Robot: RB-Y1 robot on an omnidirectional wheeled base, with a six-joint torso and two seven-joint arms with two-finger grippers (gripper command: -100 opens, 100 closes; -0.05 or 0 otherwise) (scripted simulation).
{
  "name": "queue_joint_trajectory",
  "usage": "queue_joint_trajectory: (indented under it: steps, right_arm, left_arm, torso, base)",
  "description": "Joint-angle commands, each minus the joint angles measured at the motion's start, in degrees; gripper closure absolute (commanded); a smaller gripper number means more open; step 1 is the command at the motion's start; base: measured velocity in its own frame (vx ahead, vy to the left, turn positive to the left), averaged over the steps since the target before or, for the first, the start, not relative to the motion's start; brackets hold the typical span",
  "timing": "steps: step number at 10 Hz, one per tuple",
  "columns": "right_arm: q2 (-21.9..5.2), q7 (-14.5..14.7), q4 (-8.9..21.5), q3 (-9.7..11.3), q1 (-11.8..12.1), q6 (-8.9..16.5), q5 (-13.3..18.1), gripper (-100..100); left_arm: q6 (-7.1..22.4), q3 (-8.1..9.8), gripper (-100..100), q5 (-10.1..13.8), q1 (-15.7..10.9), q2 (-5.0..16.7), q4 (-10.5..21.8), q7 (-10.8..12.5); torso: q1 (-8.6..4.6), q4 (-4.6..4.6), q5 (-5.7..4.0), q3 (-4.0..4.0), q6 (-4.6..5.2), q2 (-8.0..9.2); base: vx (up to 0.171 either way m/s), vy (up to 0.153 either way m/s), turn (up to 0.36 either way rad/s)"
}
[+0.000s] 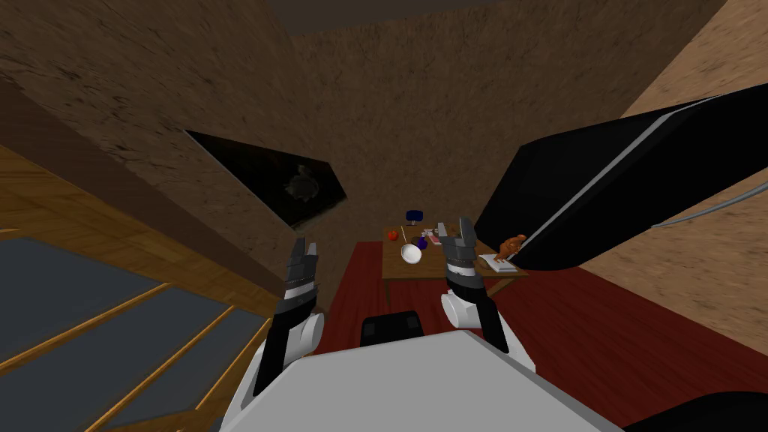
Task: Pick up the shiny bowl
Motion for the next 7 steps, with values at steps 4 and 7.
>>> queue_joint_trajectory:
  steps: [4,7]
  right_arm:
    - [-6.26,0.71,5.70,3.35,-0.57,-1.07,1.09,-100]
    - [-11.39,1.38,11.42,6.80,-1.84,-1.98,2.37,-100]
  left_arm:
    - [0.00,0.00,0,0.00,-0.01,0.00,0.00,0.00]
    - [0.00,0.00,0,0.00,-0.02,0.00,0.00,0.00]
  torso:
    - [-0.06,0.08,-0.01,0.22,0.00,0.39]
    - [-0.12,0.11,-0.03,0.28,0.00,0.49]
  base:
    - [-0.097,-0.012,0.028]
    - [-0.130,-0.022,0.063]
